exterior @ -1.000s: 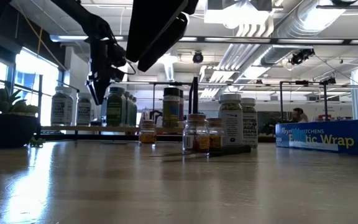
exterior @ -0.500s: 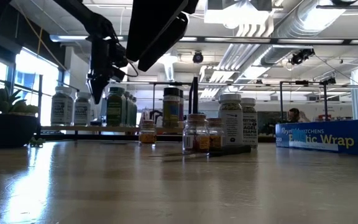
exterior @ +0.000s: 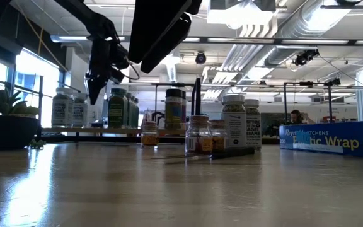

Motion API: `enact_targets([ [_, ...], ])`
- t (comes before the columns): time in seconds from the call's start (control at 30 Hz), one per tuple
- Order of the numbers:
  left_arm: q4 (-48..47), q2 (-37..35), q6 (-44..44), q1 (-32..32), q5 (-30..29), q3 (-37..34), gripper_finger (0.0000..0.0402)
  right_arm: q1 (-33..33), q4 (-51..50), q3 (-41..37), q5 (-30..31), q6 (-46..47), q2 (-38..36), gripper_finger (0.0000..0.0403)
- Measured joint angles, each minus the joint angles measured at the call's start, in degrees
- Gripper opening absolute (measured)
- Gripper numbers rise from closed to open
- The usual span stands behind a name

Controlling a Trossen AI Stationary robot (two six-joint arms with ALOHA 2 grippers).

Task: Shelf spices
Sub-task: Put the white lid seasoning bottle on the shelf, then adjust the white lid seasoning bottles

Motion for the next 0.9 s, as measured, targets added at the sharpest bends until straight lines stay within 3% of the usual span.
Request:
enact_targets([
  [0.3,-1.9,-1.3,-1.1,-1.0,1.1,0.0,0.0001,0.0,0.0,0.0,0.0,0.0,0.0,0.0286],
  [0.53,-5.7,-10.8,-6.5,-5.8,4.1,1.0,0.0001,0.0,-0.2,0.0,0.2,-2.1,-0.2,0.0286],
  [0.67,-8.4,-18.0,-17.8,-11.3,3.2,1.0,0.0001,0.0,0.4,0.0,0.2,-2.6,-0.6,0.0286],
  [0.77,-9.4,-24.1,-33.4,-16.8,2.4,-1.5,0.0001,0.0,0.4,0.0,0.2,-2.6,-0.8,0.0286],
  [0.9,-11.7,-30.6,-48.0,-24.1,-3.4,-6.9,0.0001,0.0,0.7,0.0,-0.3,-2.6,-0.8,0.0286],
])
